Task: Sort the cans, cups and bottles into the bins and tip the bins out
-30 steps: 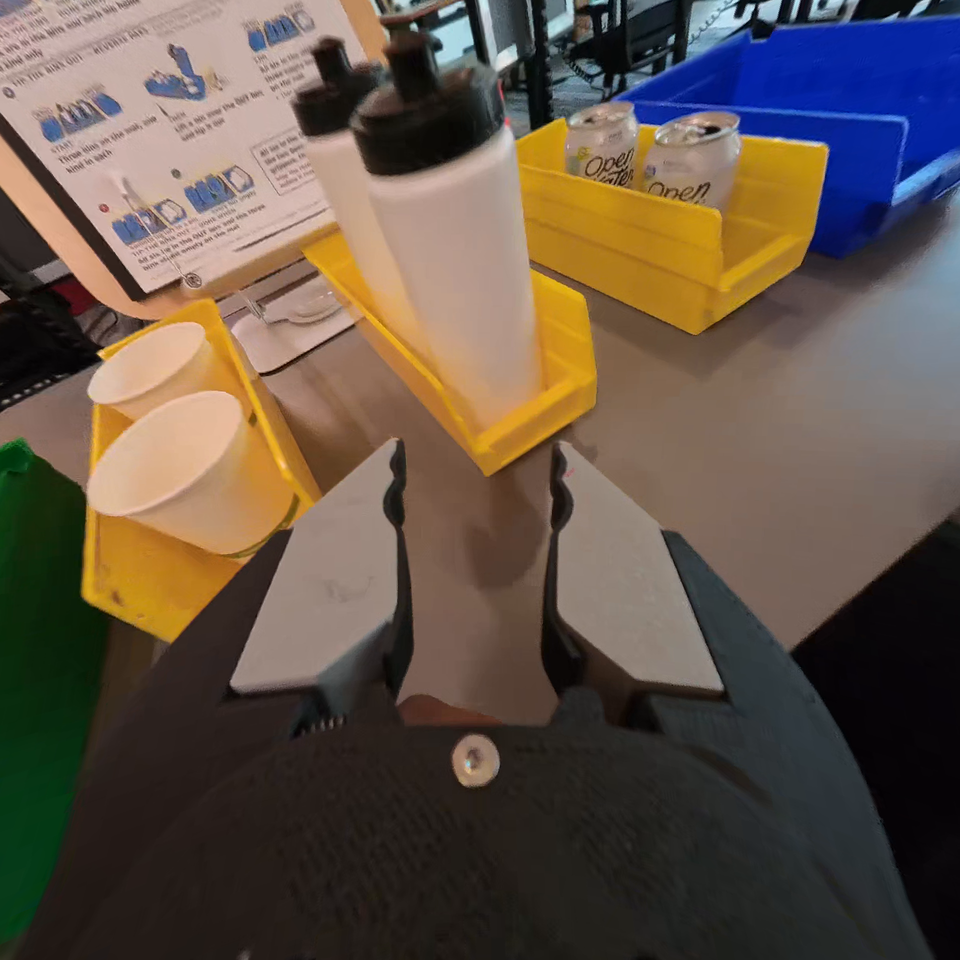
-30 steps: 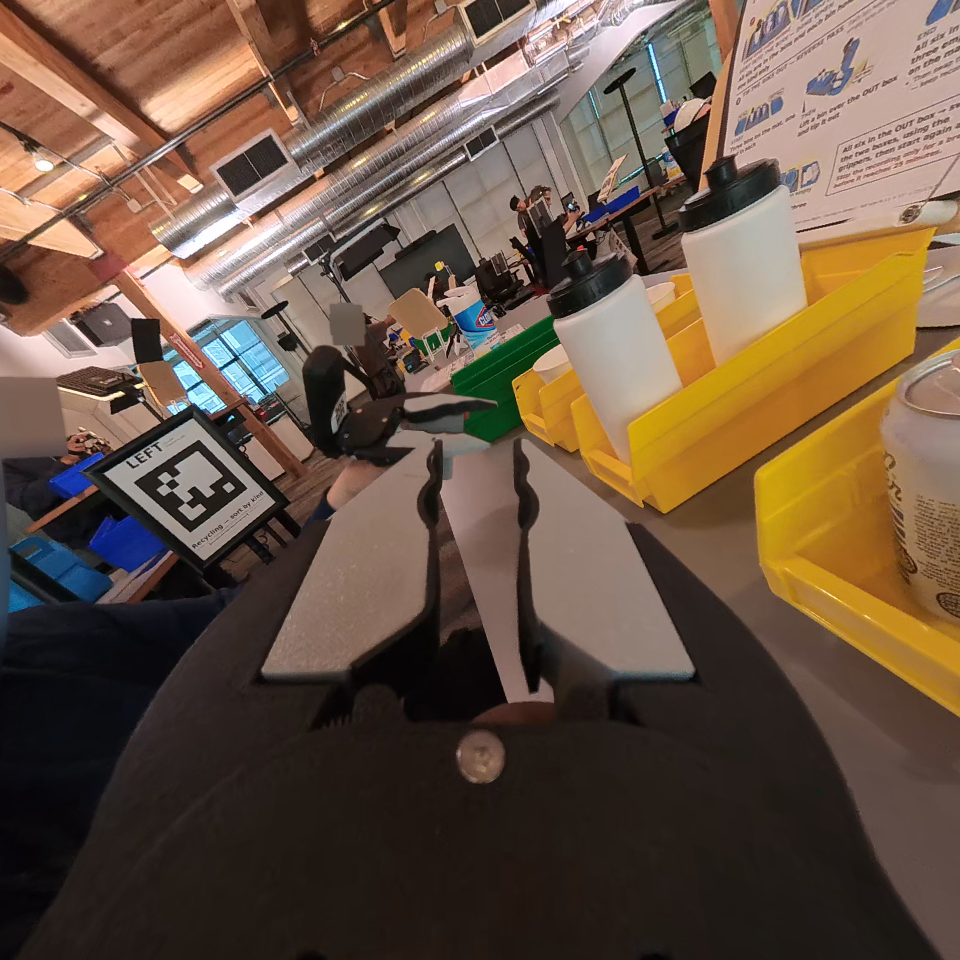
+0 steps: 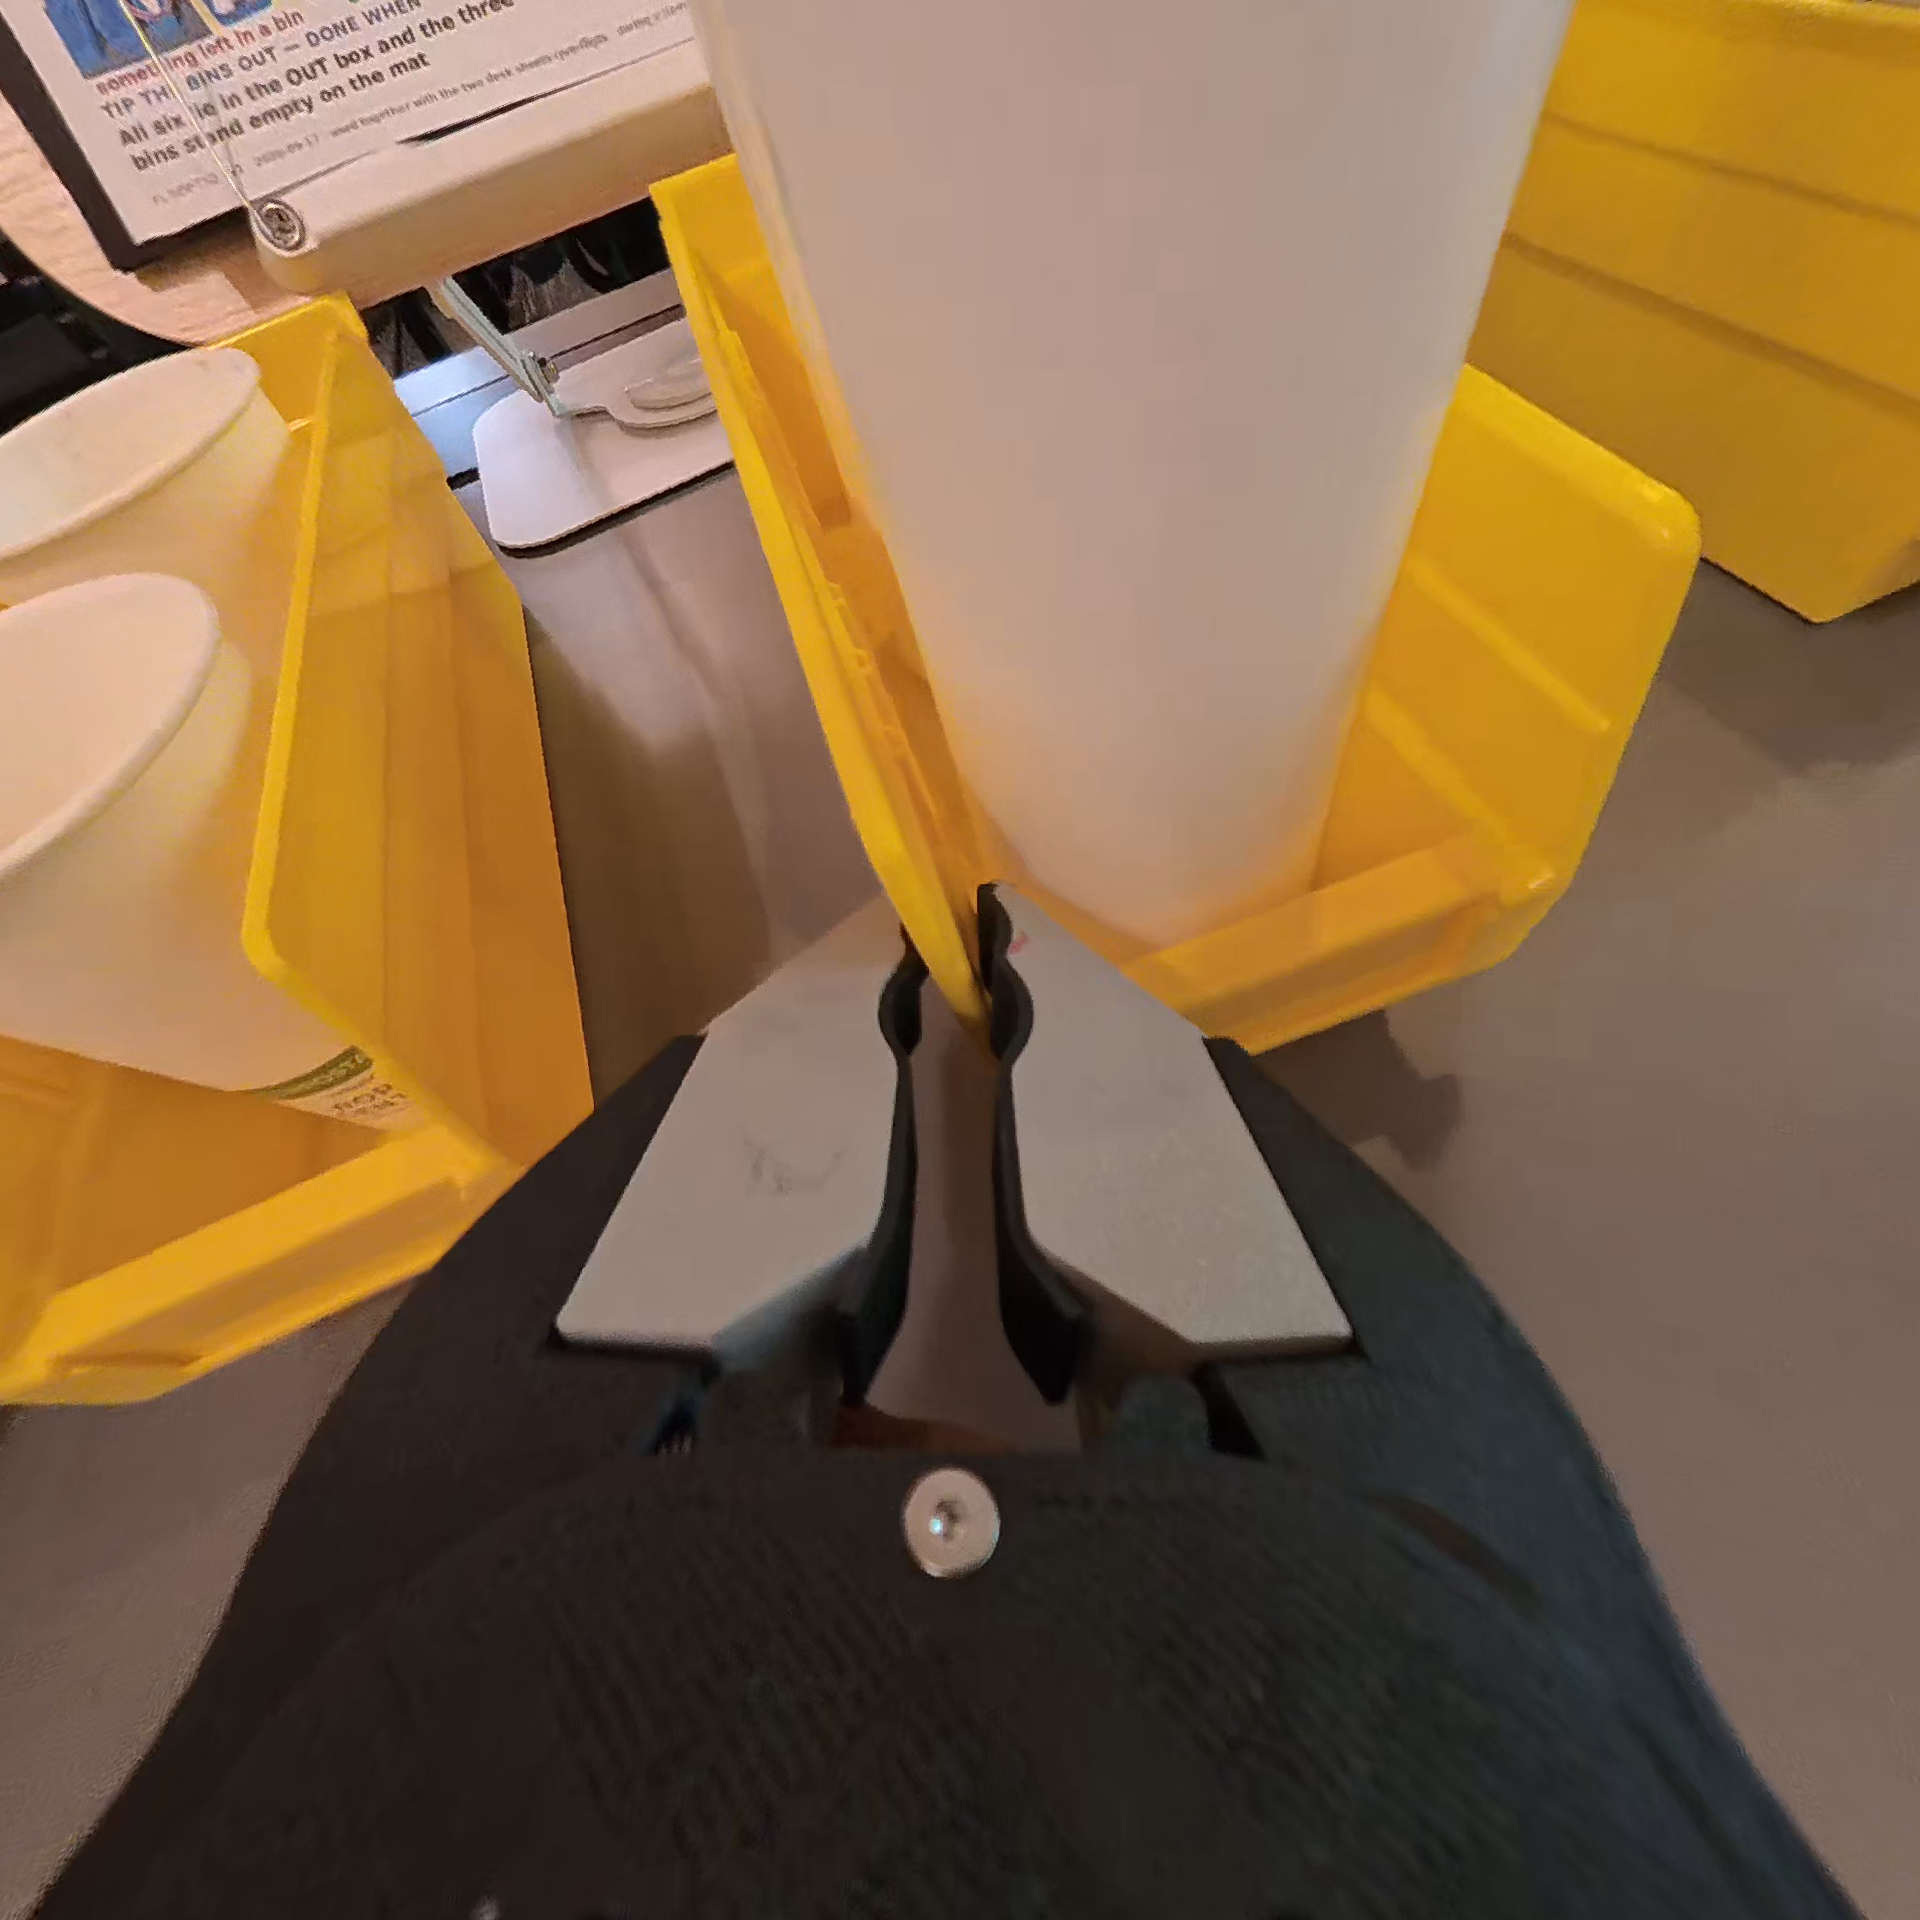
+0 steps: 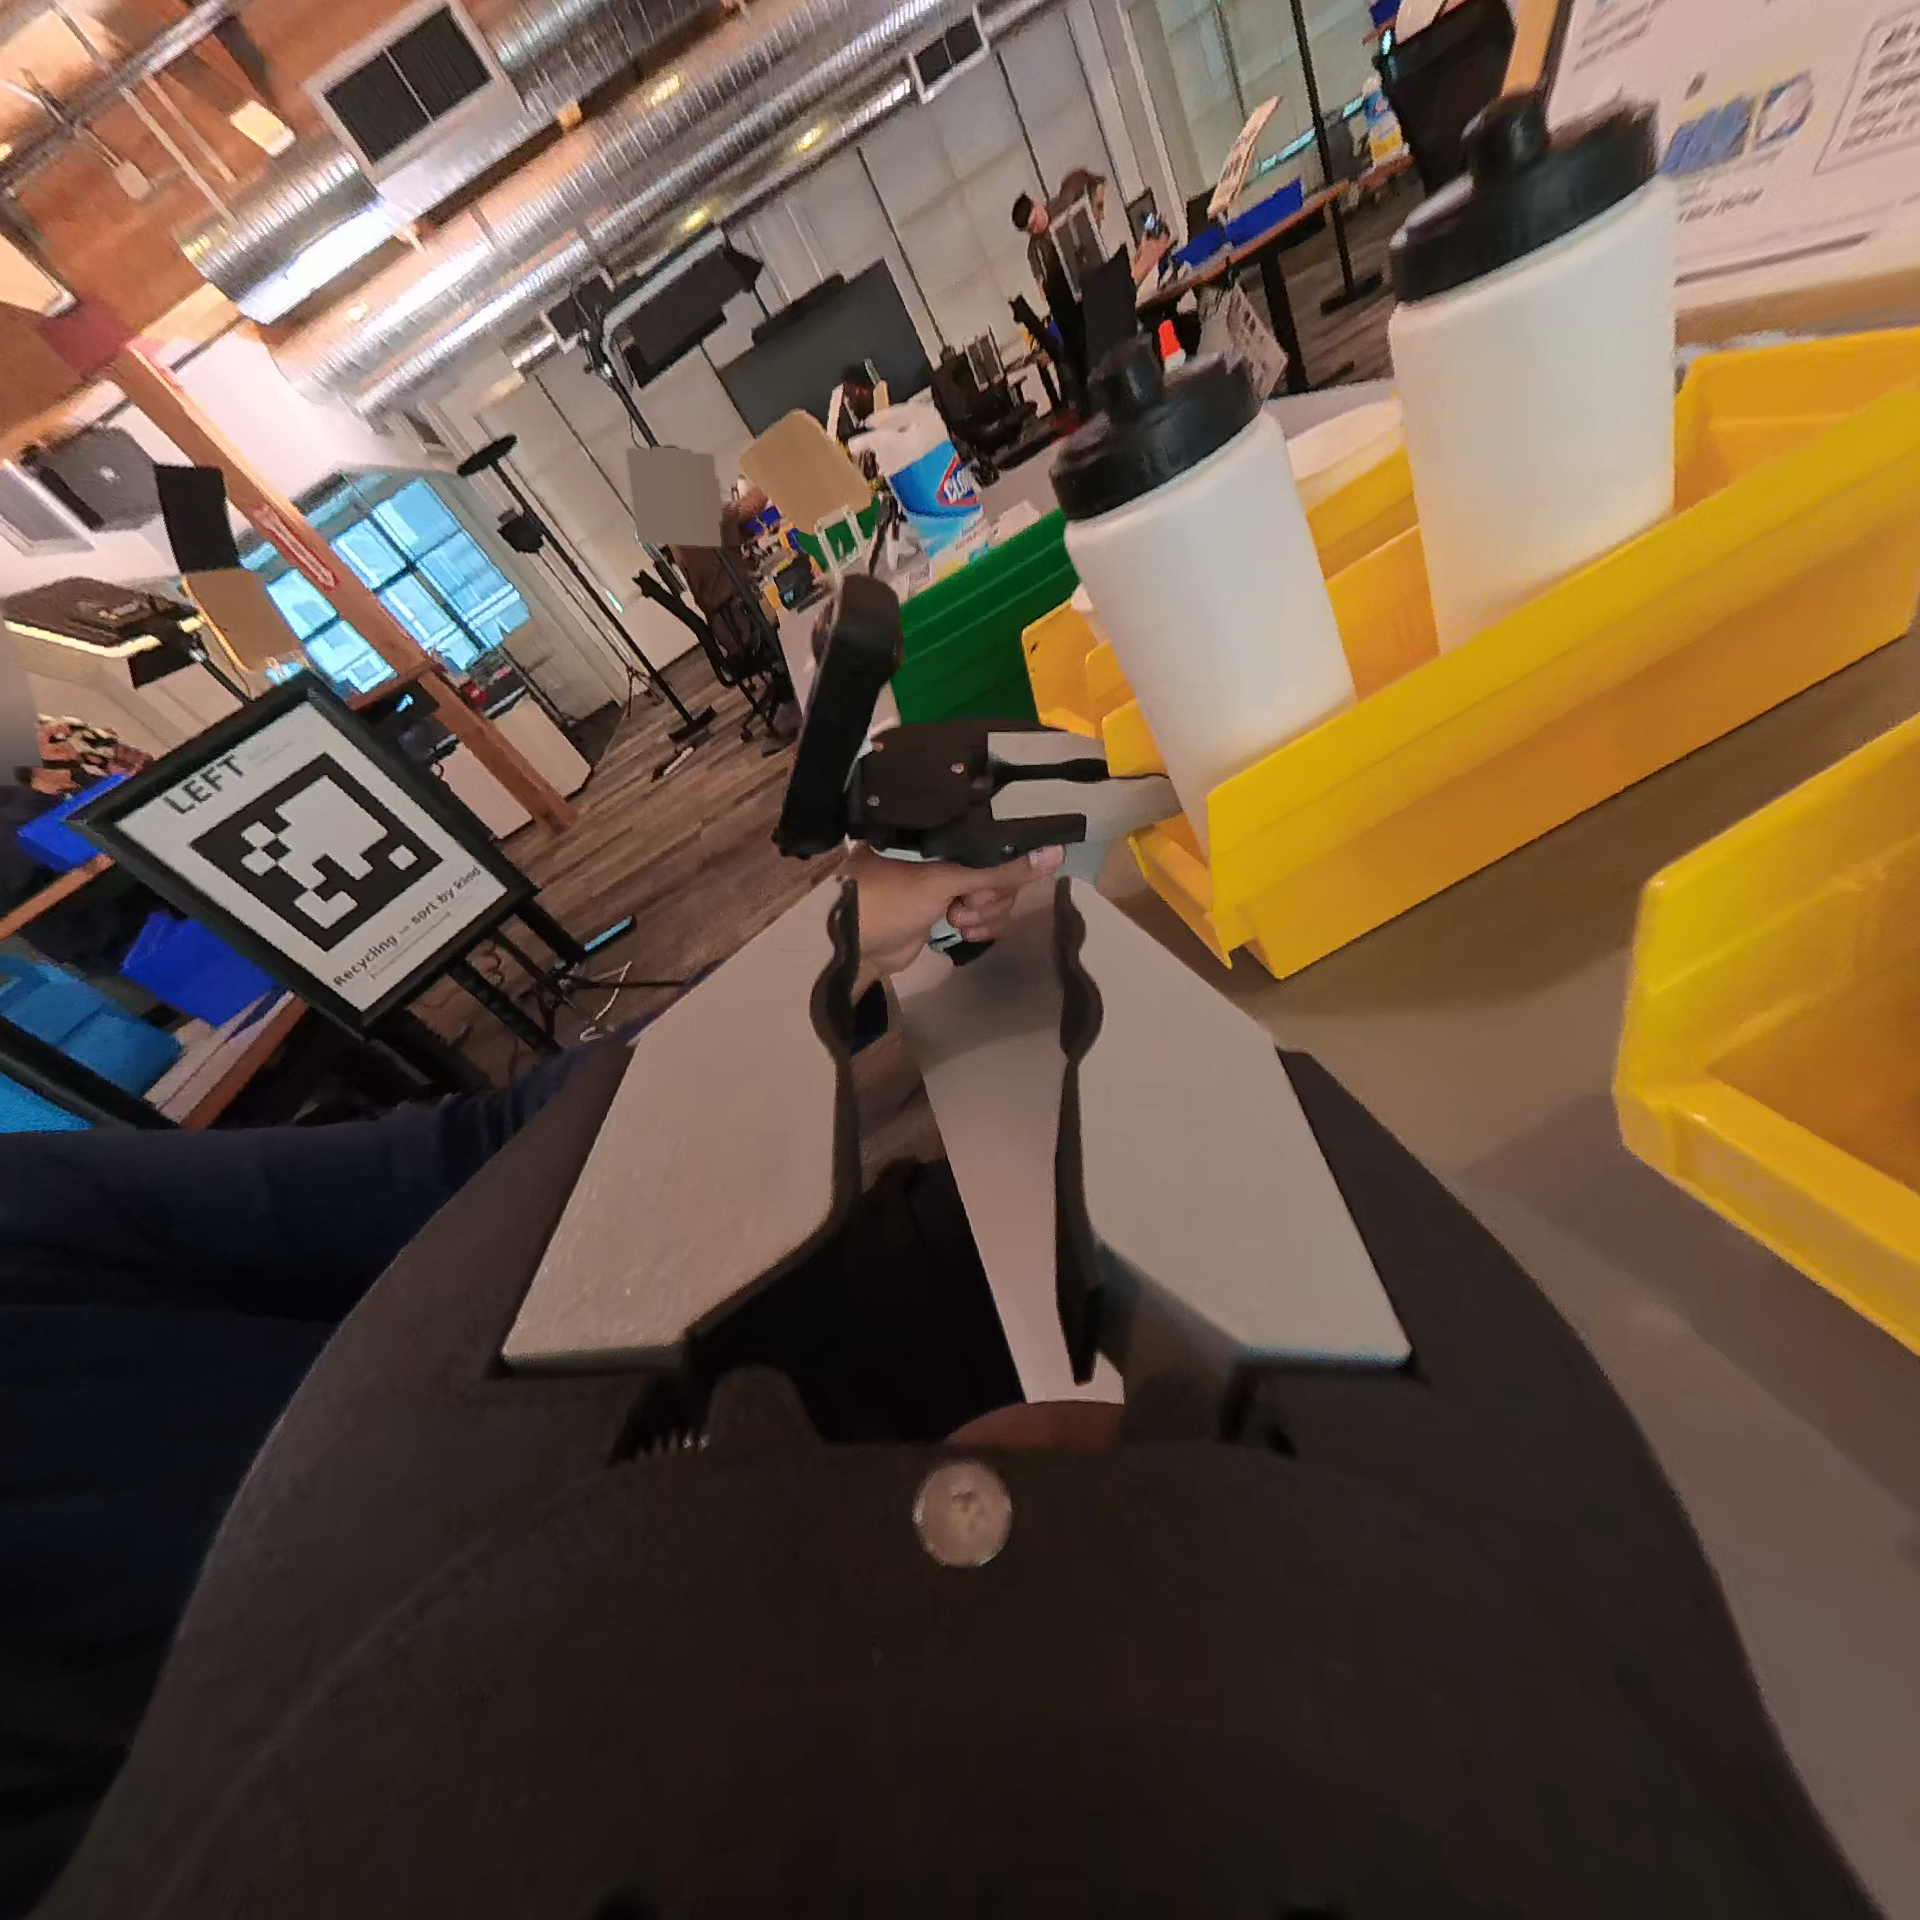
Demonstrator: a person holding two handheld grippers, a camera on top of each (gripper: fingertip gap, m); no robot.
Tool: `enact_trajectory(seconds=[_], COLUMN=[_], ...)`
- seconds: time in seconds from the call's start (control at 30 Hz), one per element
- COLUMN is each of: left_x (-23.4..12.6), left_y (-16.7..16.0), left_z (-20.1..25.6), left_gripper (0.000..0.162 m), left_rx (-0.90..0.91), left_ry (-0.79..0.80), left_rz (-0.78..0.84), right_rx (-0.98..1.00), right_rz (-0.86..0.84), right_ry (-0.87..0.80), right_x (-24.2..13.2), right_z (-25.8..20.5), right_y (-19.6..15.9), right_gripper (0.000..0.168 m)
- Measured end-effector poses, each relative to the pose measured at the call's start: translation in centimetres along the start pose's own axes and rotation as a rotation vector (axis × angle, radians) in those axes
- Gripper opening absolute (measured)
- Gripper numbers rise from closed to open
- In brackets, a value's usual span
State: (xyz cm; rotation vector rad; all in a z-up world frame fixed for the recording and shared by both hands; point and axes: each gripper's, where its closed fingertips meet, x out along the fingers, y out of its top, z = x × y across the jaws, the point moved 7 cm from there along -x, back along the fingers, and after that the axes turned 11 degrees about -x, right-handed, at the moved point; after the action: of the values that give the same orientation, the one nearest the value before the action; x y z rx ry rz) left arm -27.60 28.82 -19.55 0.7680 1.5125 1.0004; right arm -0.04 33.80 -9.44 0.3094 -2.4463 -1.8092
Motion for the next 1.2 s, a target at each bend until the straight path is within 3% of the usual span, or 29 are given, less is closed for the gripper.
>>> enact_trajectory(seconds=[0.37,0.63,0.97,1.03,1.2], left_x=[-2.3,-3.7,-8.2,-9.0,-9.4], left_y=[-1.1,-1.8,-0.6,-0.6,-1.0], left_z=[-0.4,-0.7,1.3,2.9,5.7], left_gripper=[0.005,0.005,0.039,0.027,0.033], left_rx=[0.006,0.010,0.051,0.084,0.115], left_ry=[-0.032,-0.045,-0.027,-0.070,-0.112], left_rz=[0.011,0.024,0.133,0.142,0.147], right_rx=[-0.023,0.000,-0.018,-0.017,-0.023], right_rz=[-0.247,-0.190,-0.195,-0.191,-0.178], right_ry=[0.044,0.019,0.006,0.007,0.005], right_x=[4.6,3.5,3.3,3.3,2.9], right_z=[-1.0,-0.3,-0.5,-0.5,-0.8], right_y=[-4.0,-3.1,-2.9,-2.8,-2.5], right_gripper=[0.045,0.045,0.045,0.045,0.046])
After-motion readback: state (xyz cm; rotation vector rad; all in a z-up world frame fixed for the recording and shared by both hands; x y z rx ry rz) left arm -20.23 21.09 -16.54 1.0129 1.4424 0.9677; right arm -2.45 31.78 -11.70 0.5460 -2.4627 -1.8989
